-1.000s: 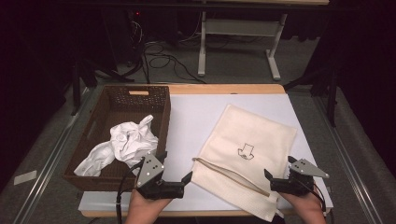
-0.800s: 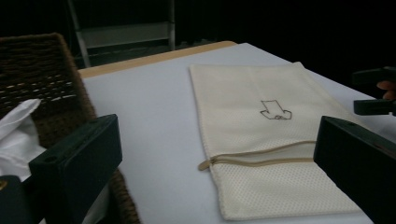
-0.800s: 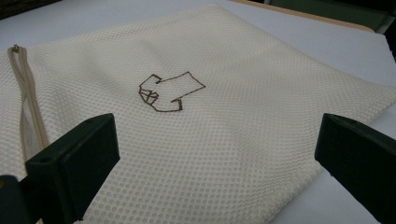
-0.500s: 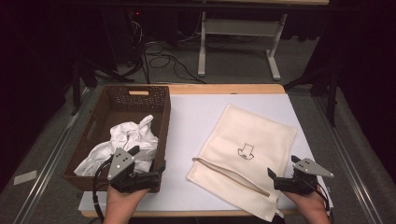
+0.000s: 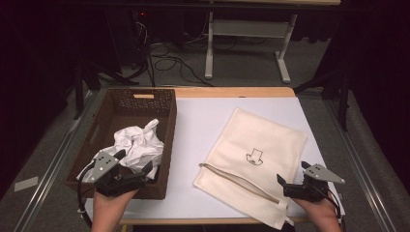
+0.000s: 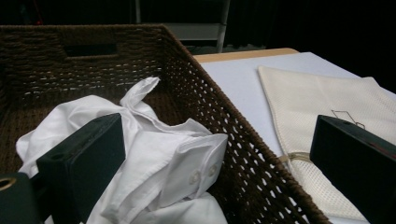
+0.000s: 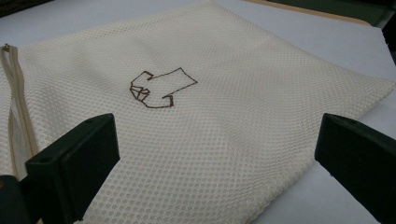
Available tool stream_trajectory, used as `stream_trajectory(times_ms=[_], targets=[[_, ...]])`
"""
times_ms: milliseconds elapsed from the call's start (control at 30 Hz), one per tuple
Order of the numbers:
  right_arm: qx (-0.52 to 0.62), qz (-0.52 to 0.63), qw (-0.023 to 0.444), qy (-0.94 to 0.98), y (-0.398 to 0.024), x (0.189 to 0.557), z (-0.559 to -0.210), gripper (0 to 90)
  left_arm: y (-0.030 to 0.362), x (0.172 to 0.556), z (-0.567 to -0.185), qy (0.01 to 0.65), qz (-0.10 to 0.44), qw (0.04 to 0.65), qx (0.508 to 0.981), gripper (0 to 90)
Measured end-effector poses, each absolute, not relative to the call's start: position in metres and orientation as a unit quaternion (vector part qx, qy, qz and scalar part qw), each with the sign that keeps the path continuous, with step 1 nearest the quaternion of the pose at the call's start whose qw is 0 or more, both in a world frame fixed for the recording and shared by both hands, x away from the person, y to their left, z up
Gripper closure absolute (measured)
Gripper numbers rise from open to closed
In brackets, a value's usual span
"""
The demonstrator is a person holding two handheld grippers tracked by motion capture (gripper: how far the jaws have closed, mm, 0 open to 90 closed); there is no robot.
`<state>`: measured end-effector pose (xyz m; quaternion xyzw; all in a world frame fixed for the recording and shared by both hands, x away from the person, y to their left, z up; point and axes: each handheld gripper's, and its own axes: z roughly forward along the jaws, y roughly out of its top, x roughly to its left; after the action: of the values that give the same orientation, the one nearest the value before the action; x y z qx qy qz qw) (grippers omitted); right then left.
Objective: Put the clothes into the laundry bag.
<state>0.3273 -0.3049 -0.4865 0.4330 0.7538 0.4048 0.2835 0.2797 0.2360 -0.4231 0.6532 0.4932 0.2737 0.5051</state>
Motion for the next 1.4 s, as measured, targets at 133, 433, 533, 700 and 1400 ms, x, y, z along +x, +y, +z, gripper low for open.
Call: stream_trajectory(times_ms=[133,433,533,700,1400], targets=[[0.433,0.405,0.282,0.754,-0.304,0.327,-0.487,0.5,0.239,0.28,-0.424,0.499,0.273,0.502,0.651,4.4],[0.443,0.409,0.275,0.749,-0.308,0.327,-0.487,0.5,0.234,0.293,-0.409,0.492,0.281,0.503,0.653,1.9],[0.446,0.409,0.273,0.748,-0.31,0.329,-0.488,0.5,0.231,0.306,-0.403,0.488,0.294,0.49,0.659,1.8],[0.445,0.409,0.273,0.749,-0.31,0.329,-0.488,0.5,0.227,0.327,-0.398,0.491,0.296,0.492,0.655,0.7],[0.439,0.408,0.268,0.754,-0.315,0.33,-0.491,0.5,0.242,0.39,-0.401,0.543,0.26,0.424,0.677,0.7]])
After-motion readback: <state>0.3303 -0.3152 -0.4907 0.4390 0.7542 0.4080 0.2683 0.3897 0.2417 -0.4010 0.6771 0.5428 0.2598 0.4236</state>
